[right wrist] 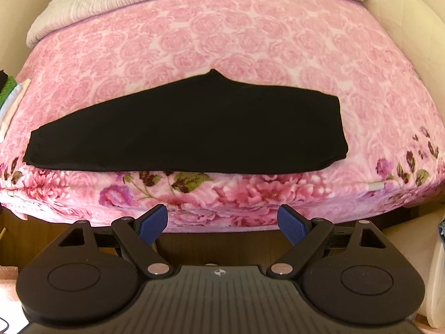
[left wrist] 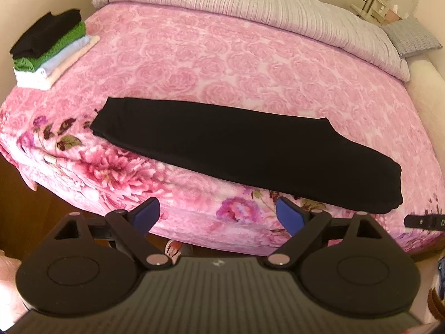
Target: Fold clothes
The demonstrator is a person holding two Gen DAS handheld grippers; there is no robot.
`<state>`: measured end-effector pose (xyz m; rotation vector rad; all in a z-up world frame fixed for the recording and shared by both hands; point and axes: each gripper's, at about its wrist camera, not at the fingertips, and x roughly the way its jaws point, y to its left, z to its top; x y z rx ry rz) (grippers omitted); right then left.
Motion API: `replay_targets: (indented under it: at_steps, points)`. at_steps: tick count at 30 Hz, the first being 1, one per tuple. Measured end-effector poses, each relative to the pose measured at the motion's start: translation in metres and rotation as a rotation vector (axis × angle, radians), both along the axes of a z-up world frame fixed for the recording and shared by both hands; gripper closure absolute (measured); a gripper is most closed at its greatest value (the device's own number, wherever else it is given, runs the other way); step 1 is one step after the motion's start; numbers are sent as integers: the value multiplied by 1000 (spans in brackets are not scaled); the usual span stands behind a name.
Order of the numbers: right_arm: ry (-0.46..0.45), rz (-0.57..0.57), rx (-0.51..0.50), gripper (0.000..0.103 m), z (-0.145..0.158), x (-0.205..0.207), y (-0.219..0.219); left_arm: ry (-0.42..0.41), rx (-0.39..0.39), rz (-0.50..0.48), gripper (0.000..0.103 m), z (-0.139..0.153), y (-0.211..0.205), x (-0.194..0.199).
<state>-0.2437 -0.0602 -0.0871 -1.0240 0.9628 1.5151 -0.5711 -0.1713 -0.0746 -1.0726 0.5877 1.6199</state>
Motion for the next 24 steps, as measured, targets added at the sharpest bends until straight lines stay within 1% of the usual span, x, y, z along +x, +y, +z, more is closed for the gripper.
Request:
replay_targets:
  at_steps: [2, 5, 7, 9, 11, 13, 17, 19, 21, 23, 24]
  points:
    - [-8, -11, -14, 15, -6, -4, 2, -38, 8, 9, 14, -7, 3, -13]
    - [-16, -39, -33, 15, -16, -10, 8, -122, 32, 38, 18, -24, 11, -39]
    - [-19, -61, -48, 15, -22, -13, 13, -178, 43, 69, 22, -38, 19, -60]
    - [-24, -86, -65, 15, -30, -18, 19, -217, 45, 102, 29, -55, 27, -83]
    - [-30, -115, -84, 15, -40, -25, 28, -250, 31, 142, 36, -77, 38, -110]
    - [-30, -151, -104, 15, -51, -34, 39, -280, 11, 183, 40, -100, 48, -139]
    - [7, -243, -127, 15, -81, -53, 67, -345, -25, 259, 41, -149, 65, -194]
    - [27, -306, -141, 15, -98, -61, 81, -371, -23, 292, 42, -168, 71, -219]
    - [51, -369, -159, 15, -117, -67, 91, -405, -9, 337, 46, -184, 74, -241]
    - [74, -416, -177, 15, -135, -74, 98, -454, 15, 402, 47, -201, 73, -262]
    - [69, -421, -183, 15, -141, -76, 98, -484, 28, 439, 48, -209, 71, -270]
